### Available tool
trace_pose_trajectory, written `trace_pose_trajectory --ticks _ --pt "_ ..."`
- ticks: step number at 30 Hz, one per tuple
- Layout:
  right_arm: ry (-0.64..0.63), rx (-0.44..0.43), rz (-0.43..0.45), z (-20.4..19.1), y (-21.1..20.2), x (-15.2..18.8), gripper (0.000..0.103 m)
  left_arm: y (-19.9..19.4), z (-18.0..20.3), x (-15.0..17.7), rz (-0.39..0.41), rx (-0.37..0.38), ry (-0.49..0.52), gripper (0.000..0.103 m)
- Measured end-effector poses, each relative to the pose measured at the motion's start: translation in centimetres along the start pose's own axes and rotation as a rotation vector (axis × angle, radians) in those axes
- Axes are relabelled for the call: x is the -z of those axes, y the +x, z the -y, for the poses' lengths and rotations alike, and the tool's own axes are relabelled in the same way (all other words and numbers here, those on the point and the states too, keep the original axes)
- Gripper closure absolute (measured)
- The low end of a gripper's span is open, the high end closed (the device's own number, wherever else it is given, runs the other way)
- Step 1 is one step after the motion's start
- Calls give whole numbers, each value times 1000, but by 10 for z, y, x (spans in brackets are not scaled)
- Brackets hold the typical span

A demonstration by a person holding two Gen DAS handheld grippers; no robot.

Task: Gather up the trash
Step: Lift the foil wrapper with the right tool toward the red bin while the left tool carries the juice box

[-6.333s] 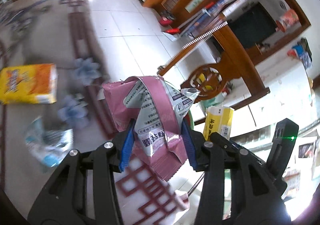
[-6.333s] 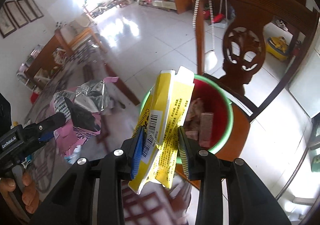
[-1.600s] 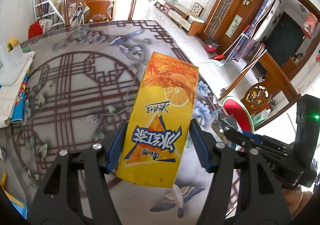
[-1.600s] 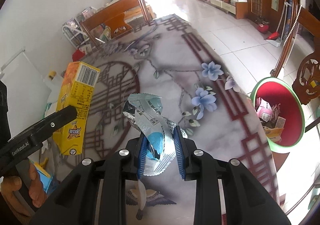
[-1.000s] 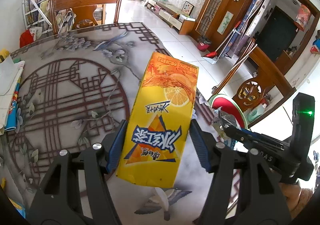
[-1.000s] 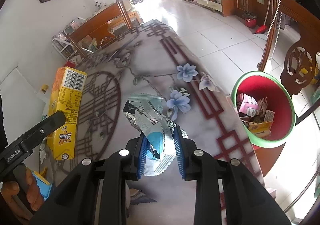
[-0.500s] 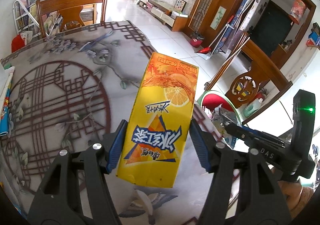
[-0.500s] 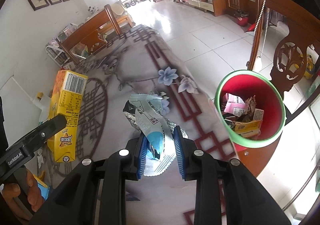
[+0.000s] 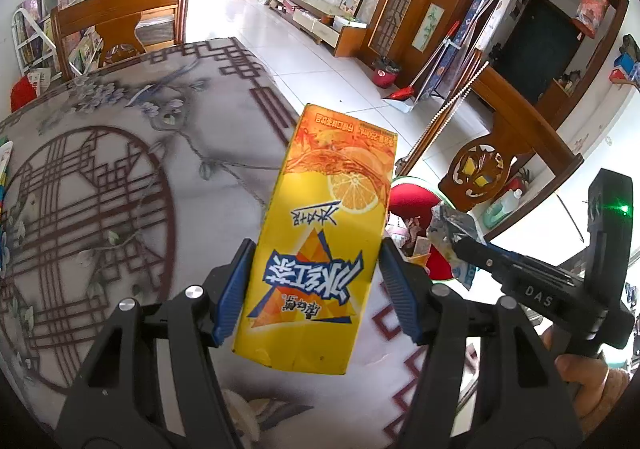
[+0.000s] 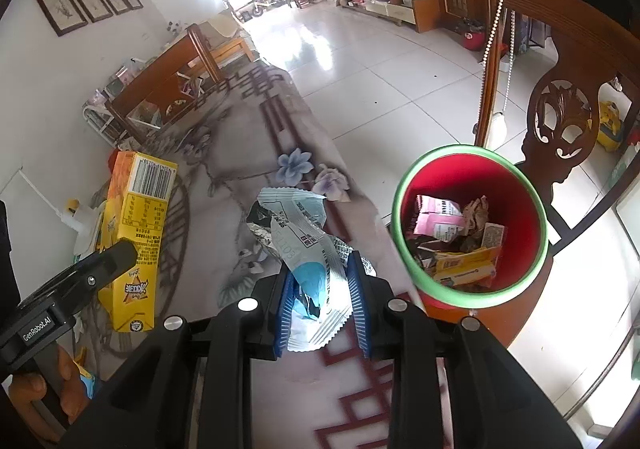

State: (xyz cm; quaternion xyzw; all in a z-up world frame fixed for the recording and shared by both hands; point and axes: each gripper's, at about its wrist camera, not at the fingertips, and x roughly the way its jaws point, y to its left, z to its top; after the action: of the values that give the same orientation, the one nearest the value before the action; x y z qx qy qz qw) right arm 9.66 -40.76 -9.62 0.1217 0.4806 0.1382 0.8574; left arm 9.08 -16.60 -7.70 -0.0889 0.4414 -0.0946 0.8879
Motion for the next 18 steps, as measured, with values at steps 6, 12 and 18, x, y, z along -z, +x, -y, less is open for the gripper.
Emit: trace_pose_trajectory --ticks 6,12,18 --pt "11 2 0 23 -3 -7 77 15 20 -5 -9 7 11 43" --pt "36 12 6 51 -5 -13 77 34 39 -9 -26 17 29 43" --pt "81 29 9 80 -9 -16 77 55 61 -11 -56 36 57 43"
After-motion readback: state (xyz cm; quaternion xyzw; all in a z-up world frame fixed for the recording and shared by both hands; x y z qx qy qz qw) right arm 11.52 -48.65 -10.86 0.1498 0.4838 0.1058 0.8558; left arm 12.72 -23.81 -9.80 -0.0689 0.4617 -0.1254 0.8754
